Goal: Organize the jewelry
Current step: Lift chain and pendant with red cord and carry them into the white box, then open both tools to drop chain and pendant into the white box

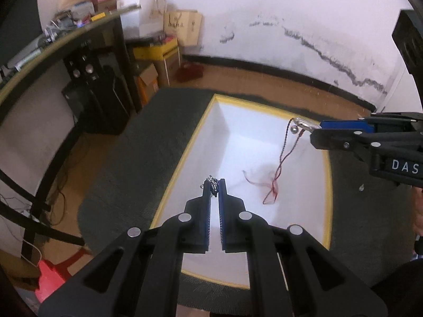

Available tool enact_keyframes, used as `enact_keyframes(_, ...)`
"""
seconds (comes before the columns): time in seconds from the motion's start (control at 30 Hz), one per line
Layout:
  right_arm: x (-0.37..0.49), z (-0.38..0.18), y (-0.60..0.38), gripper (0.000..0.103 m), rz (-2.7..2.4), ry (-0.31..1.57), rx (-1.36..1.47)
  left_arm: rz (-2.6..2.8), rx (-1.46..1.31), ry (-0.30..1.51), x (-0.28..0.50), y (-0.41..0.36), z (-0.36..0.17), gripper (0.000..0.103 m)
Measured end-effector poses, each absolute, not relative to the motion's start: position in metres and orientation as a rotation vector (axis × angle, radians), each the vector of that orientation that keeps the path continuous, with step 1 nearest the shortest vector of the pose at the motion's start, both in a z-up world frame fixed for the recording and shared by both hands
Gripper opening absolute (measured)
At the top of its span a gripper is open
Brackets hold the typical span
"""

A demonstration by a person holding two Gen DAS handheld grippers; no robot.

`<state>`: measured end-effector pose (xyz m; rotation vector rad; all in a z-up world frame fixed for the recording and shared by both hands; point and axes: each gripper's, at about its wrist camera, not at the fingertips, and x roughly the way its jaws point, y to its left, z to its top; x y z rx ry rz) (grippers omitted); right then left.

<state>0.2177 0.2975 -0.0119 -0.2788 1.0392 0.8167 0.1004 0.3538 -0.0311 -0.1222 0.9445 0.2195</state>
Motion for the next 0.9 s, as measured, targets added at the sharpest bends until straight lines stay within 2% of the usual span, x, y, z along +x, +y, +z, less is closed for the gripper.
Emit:
enact_keyframes(0.2,0.239,-0.070,0.306,0.022,0.790,1.107,-0.304,0.192,-0.158,1.004,0.120,0.351,-0.084,0.005)
enact_keyframes(0.4,0.248,-0.111,0.304,0.022,0.768,1.153,-0.334,0.185,-0.153,1.055,0.130,0.350,-0.114,0.005)
enact_keyframes(0.9,0.246,-0.130,0.308,0.022,0.747,1.157,-0.375,0.193,-0.136,1.091,0.135,0.347,-0.132,0.005)
